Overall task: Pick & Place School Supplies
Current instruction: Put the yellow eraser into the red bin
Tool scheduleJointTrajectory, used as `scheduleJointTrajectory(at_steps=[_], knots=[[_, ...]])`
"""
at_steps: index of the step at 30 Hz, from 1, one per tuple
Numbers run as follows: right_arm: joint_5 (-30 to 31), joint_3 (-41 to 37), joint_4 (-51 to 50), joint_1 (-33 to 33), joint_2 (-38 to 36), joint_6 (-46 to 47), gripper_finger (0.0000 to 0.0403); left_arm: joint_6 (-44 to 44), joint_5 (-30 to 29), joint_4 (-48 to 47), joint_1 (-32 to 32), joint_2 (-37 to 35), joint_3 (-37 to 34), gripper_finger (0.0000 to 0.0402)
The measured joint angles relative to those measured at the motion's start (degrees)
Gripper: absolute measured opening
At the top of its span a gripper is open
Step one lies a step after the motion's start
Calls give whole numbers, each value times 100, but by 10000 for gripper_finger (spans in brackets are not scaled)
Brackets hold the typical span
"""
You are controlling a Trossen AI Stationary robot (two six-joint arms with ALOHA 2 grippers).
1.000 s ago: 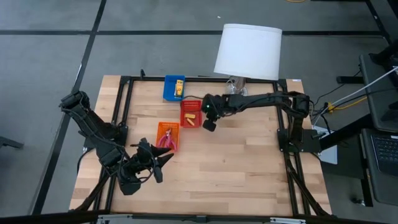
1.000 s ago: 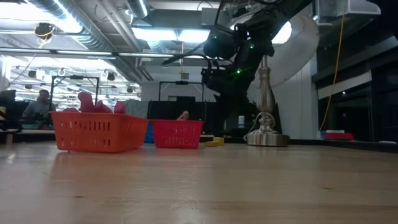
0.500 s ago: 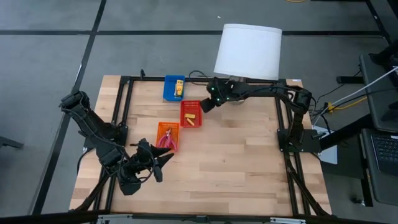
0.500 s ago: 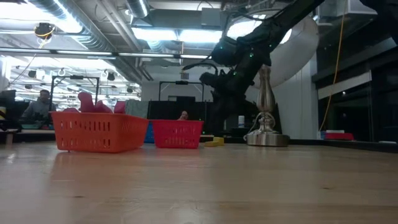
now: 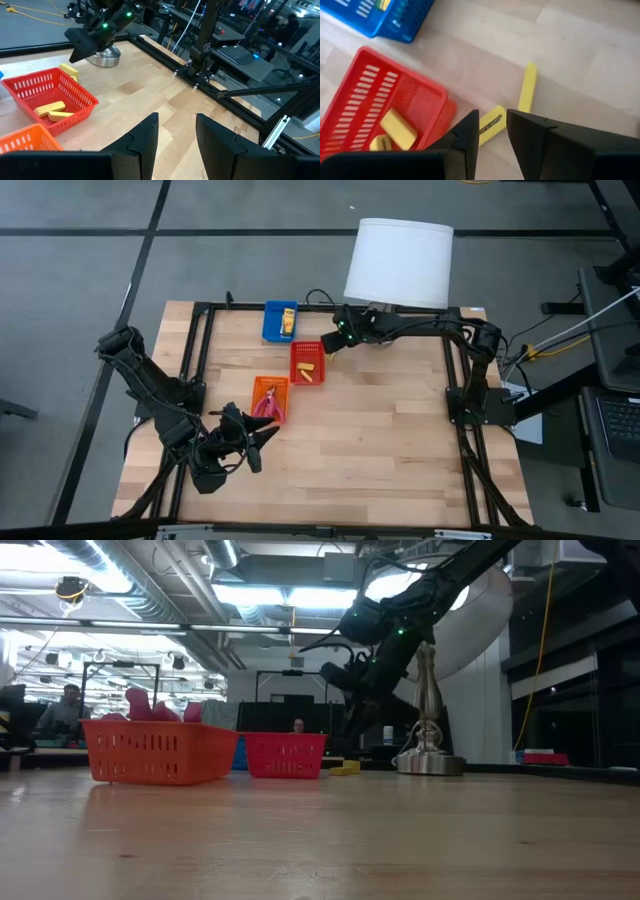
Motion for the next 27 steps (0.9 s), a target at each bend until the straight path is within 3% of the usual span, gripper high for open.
scheduleJointTrajectory(at_steps=[12,17,27], knots=[[763,0,-57,179,245,-210,164,1,-42,84,0,0,-1,128],[1075,0,-38,168,245,-211,170,57,-37,215,0,0,1,128],[1112,0,-17,255,534,-56,169,96,-25,335,0,0,-1,128]])
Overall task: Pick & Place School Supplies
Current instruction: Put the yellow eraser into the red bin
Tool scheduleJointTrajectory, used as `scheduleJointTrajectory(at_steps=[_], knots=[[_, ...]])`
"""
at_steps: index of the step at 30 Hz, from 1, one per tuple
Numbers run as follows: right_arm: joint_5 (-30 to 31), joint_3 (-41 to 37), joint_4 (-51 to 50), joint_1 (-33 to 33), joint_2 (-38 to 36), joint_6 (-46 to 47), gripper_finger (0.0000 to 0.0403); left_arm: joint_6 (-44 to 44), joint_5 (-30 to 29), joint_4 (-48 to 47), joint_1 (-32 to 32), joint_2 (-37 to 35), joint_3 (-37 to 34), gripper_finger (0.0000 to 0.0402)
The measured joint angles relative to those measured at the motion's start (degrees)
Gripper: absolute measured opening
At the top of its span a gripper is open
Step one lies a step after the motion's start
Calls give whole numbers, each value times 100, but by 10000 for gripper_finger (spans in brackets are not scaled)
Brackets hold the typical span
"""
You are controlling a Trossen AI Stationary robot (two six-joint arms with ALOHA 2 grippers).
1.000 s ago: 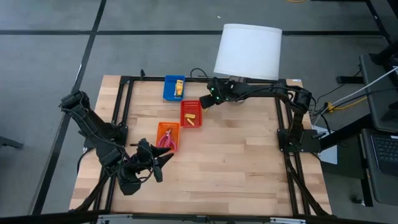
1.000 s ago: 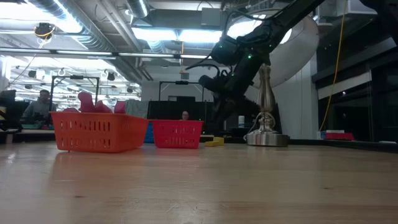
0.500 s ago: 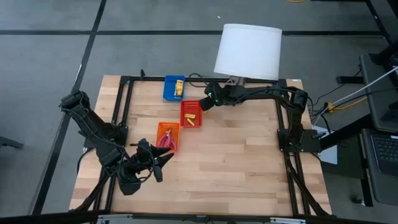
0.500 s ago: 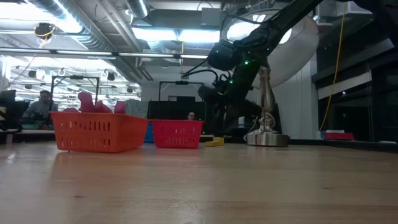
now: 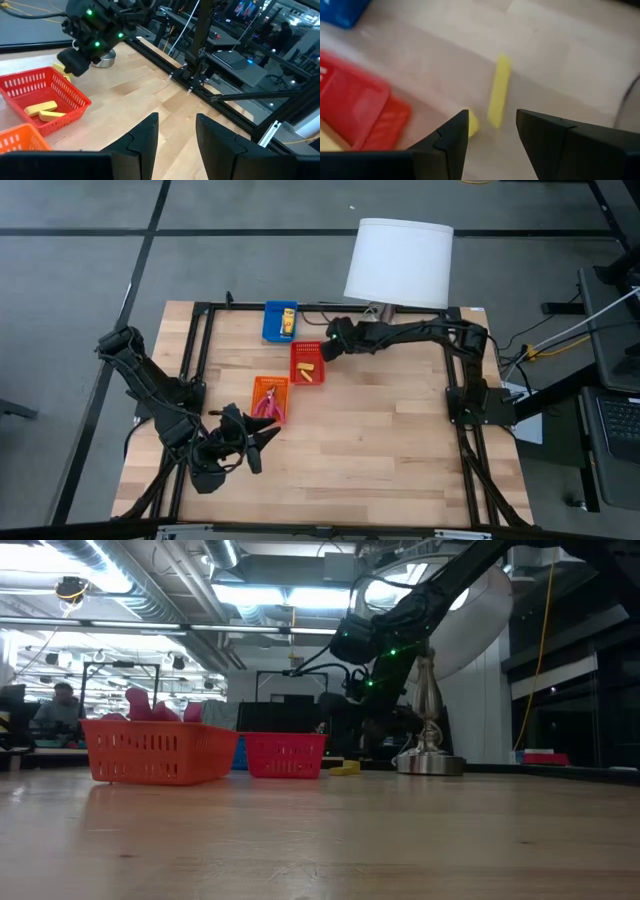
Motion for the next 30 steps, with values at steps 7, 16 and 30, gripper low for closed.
scheduleJointTrajectory(at_steps=[7,16,30], knots=[[85,0,85,-8,89,-2,169,94,8,187,0,0,0,128],[167,0,73,-82,89,-5,168,254,3,345,0,0,0,127],[19,2,67,-76,281,91,168,256,6,352,0,0,1,127]])
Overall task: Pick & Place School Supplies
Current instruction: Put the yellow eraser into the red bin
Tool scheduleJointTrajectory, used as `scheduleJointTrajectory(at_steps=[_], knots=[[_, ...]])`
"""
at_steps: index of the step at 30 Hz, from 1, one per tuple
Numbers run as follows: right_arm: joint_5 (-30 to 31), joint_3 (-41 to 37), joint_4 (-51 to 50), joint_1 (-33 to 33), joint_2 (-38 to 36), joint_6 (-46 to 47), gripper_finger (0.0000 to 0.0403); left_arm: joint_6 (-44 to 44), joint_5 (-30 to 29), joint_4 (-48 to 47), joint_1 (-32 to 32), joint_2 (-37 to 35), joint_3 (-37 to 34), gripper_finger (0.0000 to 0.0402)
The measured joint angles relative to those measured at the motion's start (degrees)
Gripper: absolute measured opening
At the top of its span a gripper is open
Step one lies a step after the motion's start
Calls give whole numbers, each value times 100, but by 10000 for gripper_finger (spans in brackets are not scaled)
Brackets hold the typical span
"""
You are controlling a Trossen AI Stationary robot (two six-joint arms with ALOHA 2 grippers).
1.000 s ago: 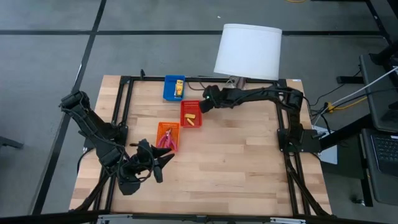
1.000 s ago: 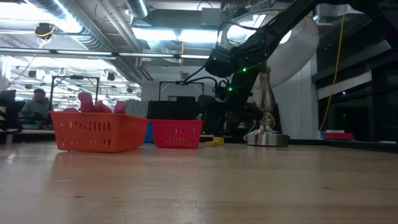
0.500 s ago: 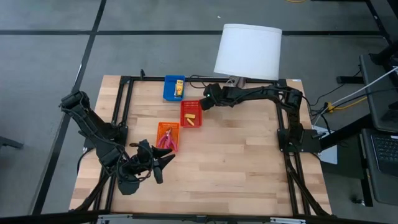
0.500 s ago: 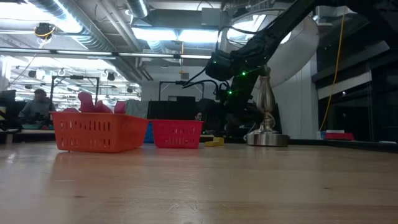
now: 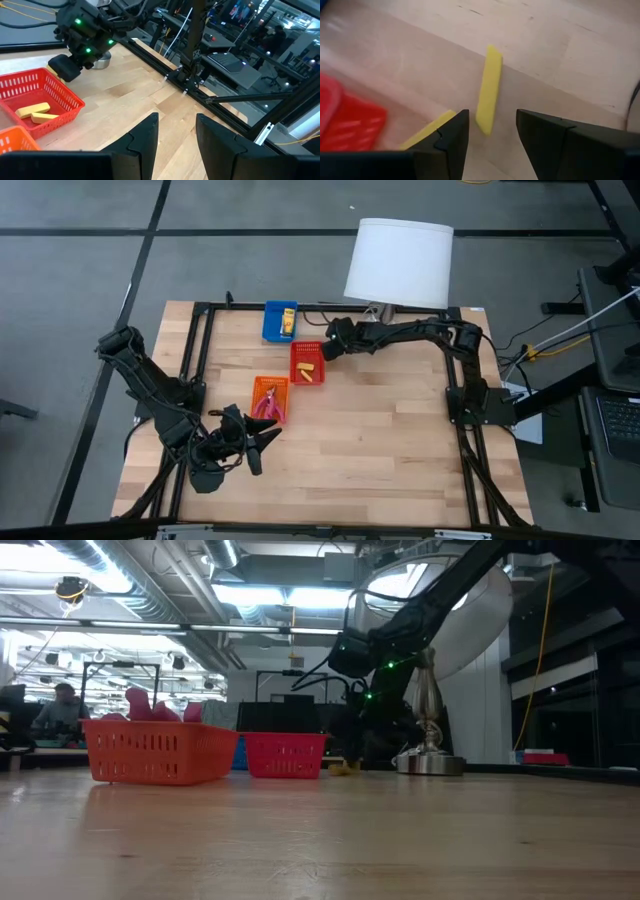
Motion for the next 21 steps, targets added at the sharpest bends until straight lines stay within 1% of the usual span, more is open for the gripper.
scheduleJointTrajectory(at_steps=[5,8,10,12,16,17,21], knots=[[40,0,0,22,57,33,167,-2,2,4,0,0,-1,127],[42,0,-2,22,57,62,153,-2,2,4,0,0,-1,127],[45,0,-7,22,57,62,133,-1,2,3,0,0,1,127],[43,0,-6,22,57,60,105,0,2,4,0,0,-1,127],[55,0,-9,22,57,80,31,0,4,3,0,0,0,127],[57,0,-11,22,55,81,21,-2,4,4,0,0,0,127],[62,13,-132,68,46,273,20,0,7,19,0,0,0,127]])
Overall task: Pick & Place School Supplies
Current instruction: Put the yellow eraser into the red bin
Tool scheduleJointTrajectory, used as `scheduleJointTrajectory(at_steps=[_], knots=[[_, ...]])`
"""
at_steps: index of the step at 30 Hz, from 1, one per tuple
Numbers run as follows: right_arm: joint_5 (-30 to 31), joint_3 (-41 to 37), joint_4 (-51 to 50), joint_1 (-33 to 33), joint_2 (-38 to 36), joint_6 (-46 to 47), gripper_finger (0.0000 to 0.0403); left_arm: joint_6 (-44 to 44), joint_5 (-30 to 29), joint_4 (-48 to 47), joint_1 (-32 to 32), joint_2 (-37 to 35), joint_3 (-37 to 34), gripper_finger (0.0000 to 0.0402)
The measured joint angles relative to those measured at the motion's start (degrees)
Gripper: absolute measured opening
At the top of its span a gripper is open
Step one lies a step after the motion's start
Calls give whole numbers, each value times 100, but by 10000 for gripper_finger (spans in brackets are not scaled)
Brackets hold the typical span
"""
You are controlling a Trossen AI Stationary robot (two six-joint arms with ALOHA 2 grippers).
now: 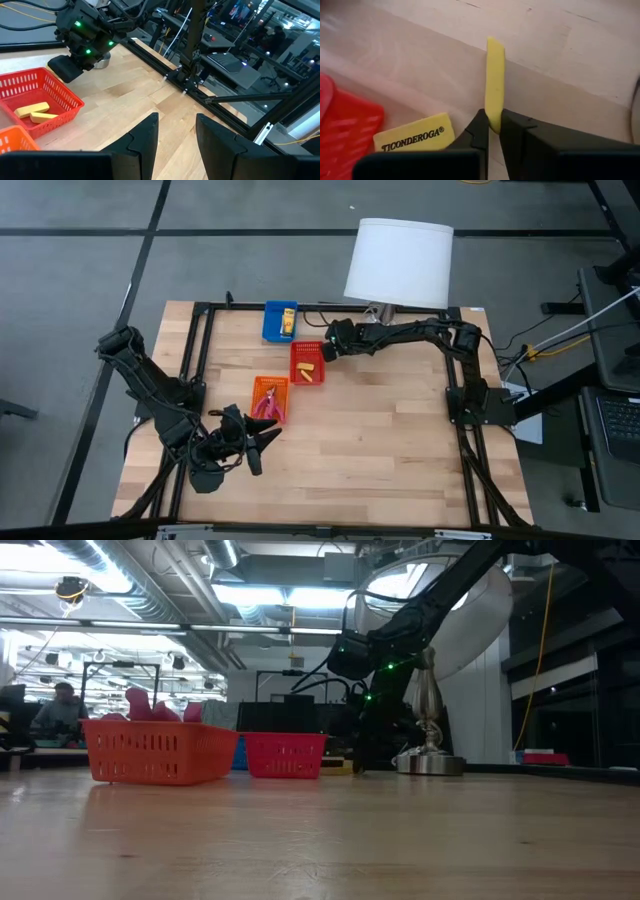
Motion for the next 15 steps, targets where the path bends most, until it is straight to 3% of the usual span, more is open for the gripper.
scheduleJointTrajectory(at_steps=[8,15], knots=[[341,-18,-535,459,-545,100,20,356,4,235,0,0,0,127],[332,-15,-635,1367,-1444,-61,20,517,-16,273,-35,-2,0,127]])
